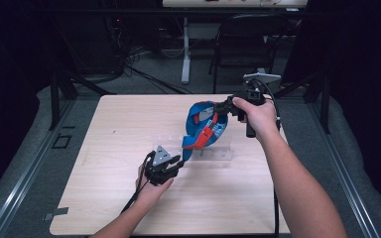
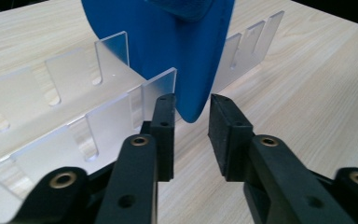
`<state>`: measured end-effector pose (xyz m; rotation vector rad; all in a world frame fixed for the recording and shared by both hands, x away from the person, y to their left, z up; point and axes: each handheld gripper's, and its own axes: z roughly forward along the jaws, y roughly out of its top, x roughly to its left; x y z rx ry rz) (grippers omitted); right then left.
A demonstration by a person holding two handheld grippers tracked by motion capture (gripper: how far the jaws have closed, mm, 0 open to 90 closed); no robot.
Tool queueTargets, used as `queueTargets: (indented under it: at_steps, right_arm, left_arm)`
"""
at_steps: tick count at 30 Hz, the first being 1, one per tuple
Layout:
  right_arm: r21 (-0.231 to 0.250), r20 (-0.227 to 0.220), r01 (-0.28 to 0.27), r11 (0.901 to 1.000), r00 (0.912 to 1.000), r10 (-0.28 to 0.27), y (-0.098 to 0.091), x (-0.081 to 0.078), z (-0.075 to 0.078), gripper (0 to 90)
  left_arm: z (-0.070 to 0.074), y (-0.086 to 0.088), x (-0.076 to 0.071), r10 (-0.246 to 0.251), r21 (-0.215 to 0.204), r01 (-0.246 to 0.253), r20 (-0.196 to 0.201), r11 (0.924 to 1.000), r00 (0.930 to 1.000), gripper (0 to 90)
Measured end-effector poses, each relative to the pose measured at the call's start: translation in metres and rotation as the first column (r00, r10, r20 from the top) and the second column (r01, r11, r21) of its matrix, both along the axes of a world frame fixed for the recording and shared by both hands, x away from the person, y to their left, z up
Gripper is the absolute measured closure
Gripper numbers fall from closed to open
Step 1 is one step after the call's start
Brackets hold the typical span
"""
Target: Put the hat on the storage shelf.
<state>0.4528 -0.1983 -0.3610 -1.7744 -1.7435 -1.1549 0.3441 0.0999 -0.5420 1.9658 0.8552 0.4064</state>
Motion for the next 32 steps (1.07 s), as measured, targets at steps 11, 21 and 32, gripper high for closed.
queueTargets:
  at_steps: [11, 21, 32]
  right_arm:
    - [-0.039, 0.018, 0.017, 0.9991, 0.9997, -0.016, -0.008, -0.006, 0.001, 71.7]
    - [-0.161, 0.063, 0.024, 0.9866, 0.9979, -0.014, -0.013, -0.022, -0.004, 65.3]
    - [-0.3, 0.154, 0.027, 0.9536, 0.9879, 0.02, -0.015, -0.049, -0.028, 57.0]
  left_arm:
    - [0.001, 0.015, -0.003, 0.006, -0.006, -0.007, -0.03, 1.0, 0.9995, 58.9]
    - [0.002, 0.028, -0.01, 0.005, -0.003, -0.006, -0.044, 1.0, 0.999, 55.4]
    - [-0.003, 0.037, -0.013, 0.014, -0.019, -0.015, -0.053, 0.9997, 0.9985, 53.0]
